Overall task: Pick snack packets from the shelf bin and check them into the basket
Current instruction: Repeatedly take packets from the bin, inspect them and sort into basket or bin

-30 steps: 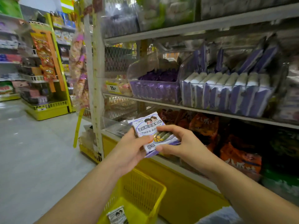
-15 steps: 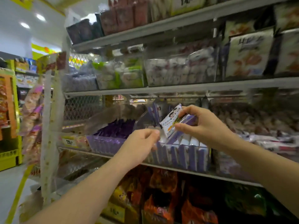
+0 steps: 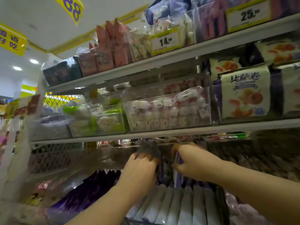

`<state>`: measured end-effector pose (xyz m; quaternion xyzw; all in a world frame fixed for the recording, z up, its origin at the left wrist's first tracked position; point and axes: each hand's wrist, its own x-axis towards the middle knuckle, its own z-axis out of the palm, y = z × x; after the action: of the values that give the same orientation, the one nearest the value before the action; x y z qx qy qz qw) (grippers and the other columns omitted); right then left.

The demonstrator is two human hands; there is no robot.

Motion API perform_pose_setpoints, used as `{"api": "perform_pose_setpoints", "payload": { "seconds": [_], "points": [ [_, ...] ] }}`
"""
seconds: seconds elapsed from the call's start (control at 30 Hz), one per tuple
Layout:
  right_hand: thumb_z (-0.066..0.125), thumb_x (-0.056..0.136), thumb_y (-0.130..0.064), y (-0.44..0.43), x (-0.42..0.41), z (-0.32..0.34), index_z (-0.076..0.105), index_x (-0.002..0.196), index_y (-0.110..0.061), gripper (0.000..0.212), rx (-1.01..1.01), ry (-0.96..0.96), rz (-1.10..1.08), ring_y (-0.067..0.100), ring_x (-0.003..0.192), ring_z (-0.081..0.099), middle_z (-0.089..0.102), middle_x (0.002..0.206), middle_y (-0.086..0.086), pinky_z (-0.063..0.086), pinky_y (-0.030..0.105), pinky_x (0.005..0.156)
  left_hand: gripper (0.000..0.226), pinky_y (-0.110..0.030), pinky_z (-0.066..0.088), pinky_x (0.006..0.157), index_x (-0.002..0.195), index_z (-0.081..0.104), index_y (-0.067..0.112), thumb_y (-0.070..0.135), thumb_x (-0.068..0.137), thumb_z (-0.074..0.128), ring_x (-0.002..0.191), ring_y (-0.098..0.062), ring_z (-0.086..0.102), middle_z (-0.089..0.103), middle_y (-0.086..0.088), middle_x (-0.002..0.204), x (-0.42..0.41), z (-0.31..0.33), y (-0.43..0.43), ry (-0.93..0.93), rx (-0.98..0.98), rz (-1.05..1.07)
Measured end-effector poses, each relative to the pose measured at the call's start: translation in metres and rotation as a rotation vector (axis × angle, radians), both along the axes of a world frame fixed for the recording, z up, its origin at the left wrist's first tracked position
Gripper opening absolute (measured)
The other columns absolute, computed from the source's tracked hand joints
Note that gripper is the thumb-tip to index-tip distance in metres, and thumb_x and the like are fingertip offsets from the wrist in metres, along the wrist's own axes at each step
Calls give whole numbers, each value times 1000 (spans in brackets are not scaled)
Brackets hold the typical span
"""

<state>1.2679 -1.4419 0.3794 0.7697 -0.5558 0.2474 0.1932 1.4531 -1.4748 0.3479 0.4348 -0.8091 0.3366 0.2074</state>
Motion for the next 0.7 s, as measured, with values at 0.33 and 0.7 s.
{"api": "perform_pose_setpoints", "payload": {
  "seconds": [0.33, 0.7],
  "points": [
    [63, 84, -36, -37, 1, 12, 49, 94, -42, 18, 75, -109, 108, 12, 90, 55, 55, 92, -15, 48, 23, 71, 75, -35, 33, 109, 144, 37, 25, 50, 80, 66, 133, -31, 40, 41, -8, 149, -24, 35, -40, -127, 182, -43],
    [62, 87, -37, -36, -1, 10, 53, 100, -20, 23, -11, -149, 123, 16, 80, 55, 56, 82, -5, 46, 29, 69, 79, -43, 21, 109, 137, 36, 25, 64, 73, 61, 133, -28, 37, 42, -7, 144, -35, 8, -54, -30, 75, 57]
  ]
}}
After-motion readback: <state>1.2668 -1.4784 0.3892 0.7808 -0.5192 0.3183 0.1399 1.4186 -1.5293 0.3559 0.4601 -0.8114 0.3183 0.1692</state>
